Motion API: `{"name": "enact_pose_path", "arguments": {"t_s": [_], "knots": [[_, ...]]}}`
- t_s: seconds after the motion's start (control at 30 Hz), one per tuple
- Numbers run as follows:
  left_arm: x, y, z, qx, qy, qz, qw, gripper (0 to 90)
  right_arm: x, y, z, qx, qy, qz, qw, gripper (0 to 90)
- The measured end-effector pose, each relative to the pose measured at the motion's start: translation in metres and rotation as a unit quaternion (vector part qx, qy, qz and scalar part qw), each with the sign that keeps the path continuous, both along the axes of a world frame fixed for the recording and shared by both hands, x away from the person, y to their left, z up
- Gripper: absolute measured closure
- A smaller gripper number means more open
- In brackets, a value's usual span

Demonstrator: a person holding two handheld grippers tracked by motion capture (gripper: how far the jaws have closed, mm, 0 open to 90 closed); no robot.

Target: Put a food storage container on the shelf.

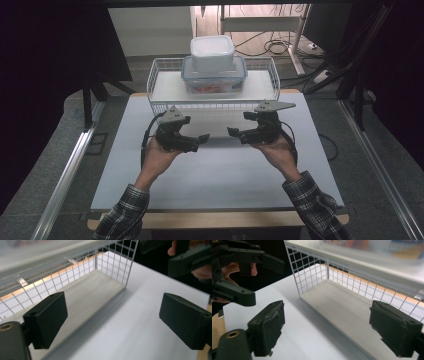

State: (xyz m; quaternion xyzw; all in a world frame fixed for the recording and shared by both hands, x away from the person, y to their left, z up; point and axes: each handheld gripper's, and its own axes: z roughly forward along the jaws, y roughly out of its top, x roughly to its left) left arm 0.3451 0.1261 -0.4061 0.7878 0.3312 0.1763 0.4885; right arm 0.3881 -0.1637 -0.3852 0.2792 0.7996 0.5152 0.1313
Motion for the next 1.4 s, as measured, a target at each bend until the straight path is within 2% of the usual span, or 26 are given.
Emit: {"name": "enact_pose_path", "arguments": {"t_s": [0.07,0.17,0.27,0.4,0.7,0.87,0.97,1.17,1.4], "knots": [[-0.003,0.0,-0.009,0.008,-0.003,0.003,1.0,4.3,0.0,-0.002,-0.007,-0.005,0.007,0.001,1.0,10.1],[-0.005,0.0,-0.018,0.019,0.008,0.004,0.9998,3.5,-0.003,-0.006,-0.015,-0.022,0.008,-0.001,0.9997,6.6],[-0.011,0.002,-0.026,0.014,0.011,-0.001,0.9998,3.4,-0.007,-0.011,-0.021,-0.024,0.015,0.0,0.9996,4.3],[-0.021,0.005,-0.034,0.024,0.012,-0.002,0.9996,3.3,-0.016,-0.018,-0.025,-0.018,0.018,0.004,0.9997,2.9],[-0.046,0.018,-0.037,-0.024,0.021,0.001,0.9995,2.6,-0.034,-0.024,-0.029,-0.026,0.017,0.007,0.9995,1.0],[-0.059,0.028,-0.045,-0.008,0.01,0.015,0.9998,2.4,-0.044,-0.026,-0.037,-0.033,0.012,-0.006,0.9994,0.0],[-0.064,0.035,-0.051,-0.006,0.007,0.028,0.9996,2.4,-0.048,-0.028,-0.042,-0.038,0.012,-0.011,0.9991,0.0],[-0.07,0.045,-0.067,0.017,0.013,0.053,0.9984,2.4,-0.055,-0.038,-0.052,-0.052,0.012,-0.02,0.9984,0.0],[-0.077,0.051,-0.083,0.031,0.015,0.06,0.9976,2.1,-0.06,-0.056,-0.068,-0.056,0.025,-0.037,0.9975,0.0]]}}
